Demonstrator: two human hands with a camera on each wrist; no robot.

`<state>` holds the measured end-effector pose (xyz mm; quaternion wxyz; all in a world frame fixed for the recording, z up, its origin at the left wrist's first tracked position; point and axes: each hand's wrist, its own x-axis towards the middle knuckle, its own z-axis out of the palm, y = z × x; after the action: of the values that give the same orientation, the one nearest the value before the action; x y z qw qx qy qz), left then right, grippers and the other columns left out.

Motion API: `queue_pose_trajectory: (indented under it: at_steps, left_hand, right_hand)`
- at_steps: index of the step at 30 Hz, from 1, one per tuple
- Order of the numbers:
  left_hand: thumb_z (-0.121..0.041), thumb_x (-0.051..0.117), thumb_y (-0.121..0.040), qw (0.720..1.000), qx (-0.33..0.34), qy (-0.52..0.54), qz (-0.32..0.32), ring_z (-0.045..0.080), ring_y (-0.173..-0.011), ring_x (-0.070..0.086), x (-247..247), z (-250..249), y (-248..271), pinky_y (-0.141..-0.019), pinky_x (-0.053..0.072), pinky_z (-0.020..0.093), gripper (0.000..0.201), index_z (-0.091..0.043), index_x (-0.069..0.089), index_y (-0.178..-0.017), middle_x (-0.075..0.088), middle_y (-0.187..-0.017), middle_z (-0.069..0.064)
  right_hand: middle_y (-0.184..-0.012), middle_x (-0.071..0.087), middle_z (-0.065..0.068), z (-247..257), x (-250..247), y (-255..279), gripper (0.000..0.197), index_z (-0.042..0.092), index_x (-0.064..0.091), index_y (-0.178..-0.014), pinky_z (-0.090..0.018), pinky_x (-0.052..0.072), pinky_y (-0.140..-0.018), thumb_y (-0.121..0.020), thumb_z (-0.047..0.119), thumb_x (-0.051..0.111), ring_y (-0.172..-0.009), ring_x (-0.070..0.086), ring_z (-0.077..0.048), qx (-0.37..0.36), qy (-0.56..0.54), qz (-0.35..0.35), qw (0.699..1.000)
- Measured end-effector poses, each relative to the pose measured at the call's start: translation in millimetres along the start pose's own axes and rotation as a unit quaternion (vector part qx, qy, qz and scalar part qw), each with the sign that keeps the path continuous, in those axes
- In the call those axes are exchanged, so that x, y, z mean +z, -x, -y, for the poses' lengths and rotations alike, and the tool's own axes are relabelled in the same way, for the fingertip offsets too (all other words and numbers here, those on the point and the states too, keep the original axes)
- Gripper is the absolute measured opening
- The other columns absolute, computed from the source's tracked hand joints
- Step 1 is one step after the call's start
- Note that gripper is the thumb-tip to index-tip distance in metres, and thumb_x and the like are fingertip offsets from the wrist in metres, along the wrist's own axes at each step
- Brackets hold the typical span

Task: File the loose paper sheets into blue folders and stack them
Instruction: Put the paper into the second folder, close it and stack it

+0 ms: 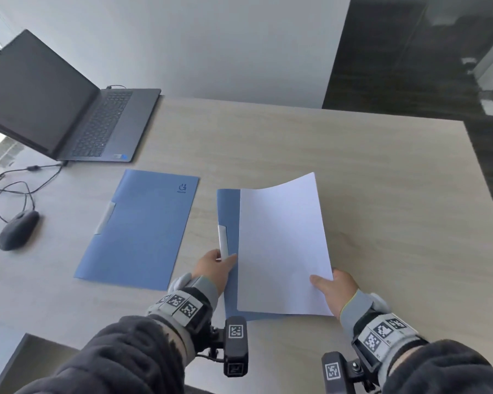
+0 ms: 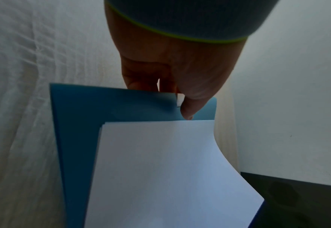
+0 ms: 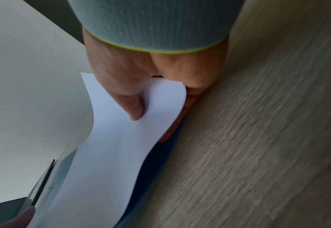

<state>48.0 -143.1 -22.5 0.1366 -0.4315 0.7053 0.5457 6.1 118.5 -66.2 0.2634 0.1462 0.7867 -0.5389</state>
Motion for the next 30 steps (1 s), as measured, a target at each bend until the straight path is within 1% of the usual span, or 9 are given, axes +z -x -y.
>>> queue_pose_trajectory:
  at_steps: [2,5,9,12,17,23,26,28,30]
  left_hand:
    - [-0.03,0.068,-0.086,1.0,0.007,0.002,-0.001,0.028,-0.083,0.073,1,0,-3,-0.08,0.061,0.05,0.02,-0.022,0.067,-0.104,0.076,-0.091,0.003]
    - [-0.022,0.067,-0.088,0.999,-0.021,0.028,0.022,0.026,-0.082,0.074,-4,1,-6,-0.076,0.063,0.046,0.013,-0.032,0.068,-0.096,0.077,-0.09,0.002]
    - [-0.01,0.063,-0.092,0.996,-0.041,0.063,0.056,0.026,-0.078,0.073,-12,3,-10,-0.067,0.063,0.04,0.02,-0.027,0.069,-0.099,0.077,-0.092,0.007]
    - [-0.011,0.064,-0.091,0.997,-0.028,0.029,0.061,0.02,-0.075,0.072,-21,5,-16,-0.057,0.06,0.032,0.021,-0.026,0.071,-0.104,0.077,-0.087,0.004]
    - [-0.009,0.055,-0.085,0.999,-0.036,-0.006,0.003,0.019,-0.072,0.064,-48,4,-29,-0.065,0.061,0.036,0.037,-0.034,0.072,-0.107,0.067,-0.071,0.005]
    - [-0.01,0.053,-0.098,0.986,-0.04,0.15,-0.067,0.015,-0.071,0.062,-82,-6,-52,-0.062,0.051,0.032,0.026,-0.014,0.063,-0.121,0.063,-0.079,0.003]
    - [-0.008,0.054,-0.097,0.979,-0.03,0.19,-0.074,0.019,-0.081,0.065,-90,-16,-57,-0.069,0.053,0.034,0.035,-0.014,0.054,-0.132,0.065,-0.092,0.006]
    - [-0.011,0.061,-0.094,0.989,-0.003,0.125,-0.074,0.023,-0.095,0.066,-87,-18,-55,-0.078,0.058,0.04,0.053,-0.02,0.044,-0.143,0.064,-0.109,0.006]
    - [-0.017,0.066,-0.09,0.995,0.05,-0.008,-0.086,0.026,-0.106,0.062,-78,-15,-48,-0.085,0.057,0.043,0.064,-0.026,0.038,-0.147,0.057,-0.123,0.002]
  right_hand:
    - [-0.094,0.072,-0.005,-3,0,-1,0.008,0.021,0.068,-0.091,-0.042,0.052,-0.09,-0.085,0.016,0.065,-0.09,0.067,-0.029,0.007,-0.002,-0.005,1.0]
    - [-0.094,0.072,-0.005,-3,-1,-2,0.009,0.02,0.068,-0.092,-0.04,0.052,-0.089,-0.084,0.016,0.066,-0.091,0.066,-0.03,0.007,-0.008,-0.008,1.0]
    - [-0.092,0.07,-0.006,-2,-1,-2,0.009,0.019,0.066,-0.092,-0.033,0.048,-0.082,-0.086,0.013,0.066,-0.087,0.064,-0.029,0.008,-0.015,-0.011,1.0]
    - [-0.091,0.071,-0.003,-3,-2,-3,0.01,0.025,0.067,-0.087,-0.037,0.051,-0.085,-0.085,0.015,0.067,-0.088,0.066,-0.029,0.018,-0.011,-0.01,1.0]
    - [-0.084,0.071,0.002,-4,-3,-5,0.013,0.028,0.067,-0.079,-0.037,0.052,-0.083,-0.084,0.016,0.067,-0.086,0.067,-0.029,0.034,-0.009,-0.009,0.999]
    - [-0.085,0.071,0.003,-2,-1,-5,0.012,0.027,0.067,-0.082,-0.037,0.051,-0.083,-0.084,0.015,0.067,-0.085,0.067,-0.027,0.038,-0.018,-0.014,0.999]
    - [-0.089,0.072,-0.001,-1,0,-5,0.01,0.026,0.067,-0.085,-0.038,0.051,-0.084,-0.084,0.016,0.068,-0.085,0.067,-0.027,0.039,-0.023,-0.017,0.999]
    - [-0.088,0.072,-0.001,-1,-1,-4,0.01,0.027,0.068,-0.082,-0.039,0.052,-0.085,-0.084,0.017,0.068,-0.085,0.067,-0.027,0.042,-0.025,-0.018,0.999]
    - [-0.087,0.073,0.001,-2,0,-4,0.01,0.027,0.068,-0.08,-0.042,0.054,-0.087,-0.084,0.018,0.068,-0.086,0.068,-0.028,0.046,-0.027,-0.02,0.998]
